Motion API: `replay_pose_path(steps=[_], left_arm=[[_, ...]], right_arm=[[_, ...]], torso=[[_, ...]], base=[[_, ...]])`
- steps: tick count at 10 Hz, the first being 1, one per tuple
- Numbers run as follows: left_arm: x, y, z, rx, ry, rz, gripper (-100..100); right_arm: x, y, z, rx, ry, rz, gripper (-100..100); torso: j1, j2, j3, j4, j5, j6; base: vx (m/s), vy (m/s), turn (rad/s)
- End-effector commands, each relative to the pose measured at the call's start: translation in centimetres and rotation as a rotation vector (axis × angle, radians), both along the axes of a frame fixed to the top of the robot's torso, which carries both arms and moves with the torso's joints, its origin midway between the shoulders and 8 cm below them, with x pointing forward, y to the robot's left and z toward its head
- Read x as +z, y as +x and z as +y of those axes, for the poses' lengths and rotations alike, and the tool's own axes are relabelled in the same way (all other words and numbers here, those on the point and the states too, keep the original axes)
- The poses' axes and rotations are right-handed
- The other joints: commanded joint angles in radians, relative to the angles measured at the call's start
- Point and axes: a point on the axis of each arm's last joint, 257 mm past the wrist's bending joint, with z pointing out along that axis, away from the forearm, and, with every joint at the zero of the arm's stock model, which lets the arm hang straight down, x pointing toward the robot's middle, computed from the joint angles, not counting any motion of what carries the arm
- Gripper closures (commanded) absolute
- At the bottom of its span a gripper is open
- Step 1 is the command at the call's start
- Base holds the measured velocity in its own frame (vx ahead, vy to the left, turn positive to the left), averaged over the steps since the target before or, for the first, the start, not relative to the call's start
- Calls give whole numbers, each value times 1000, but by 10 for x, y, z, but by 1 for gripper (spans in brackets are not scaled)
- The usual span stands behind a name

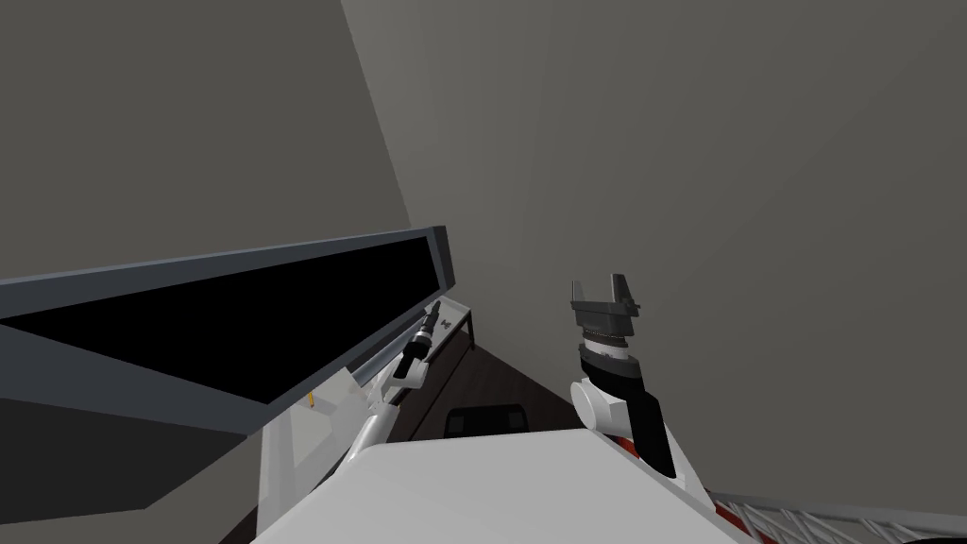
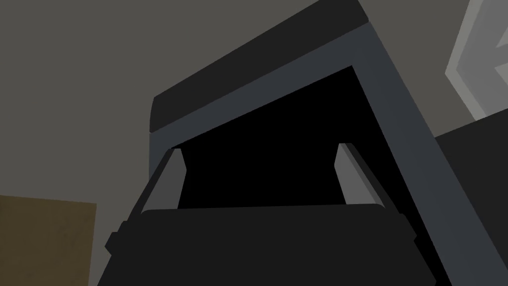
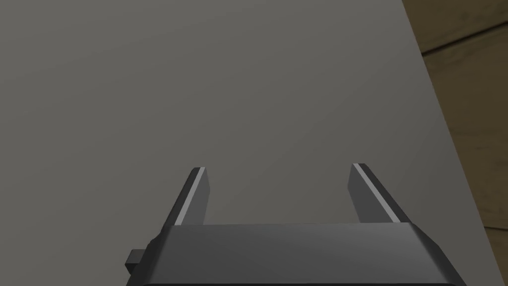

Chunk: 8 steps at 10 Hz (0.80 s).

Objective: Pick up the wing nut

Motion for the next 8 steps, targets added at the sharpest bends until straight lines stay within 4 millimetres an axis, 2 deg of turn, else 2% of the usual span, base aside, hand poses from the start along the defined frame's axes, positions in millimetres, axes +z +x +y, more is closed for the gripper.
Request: replay_pose_path(steps=[1,4,5,6,7,8], left_arm=[[-15,10,-2,1,22,44,-100],[-48,17,2,8,42,125,-100],[-49,26,-1,6,59,143,-100],[-62,24,2,10,61,170,-100],[-67,23,2,11,61,178,-100],[-75,31,2,11,78,212,-100]], right_arm=[[0,0,0,0,0,0,0],[0,0,0,0,0,0,0],[0,0,0,0,0,0,0],[0,0,0,0,0,0,0],[0,0,0,0,0,0,0],[0,0,0,0,0,0,0]], torso=[[0,0,0,0,0,0],[0,-1,0,0,0,0],[0,-1,0,0,0,0],[0,-1,-1,0,0,0],[0,-1,-1,0,0,0],[0,-1,0,0,0,0]], base=[[-2,0,-58],[3,2,-43],[10,3,-48],[9,4,-33],[5,1,4],[12,3,-38]])
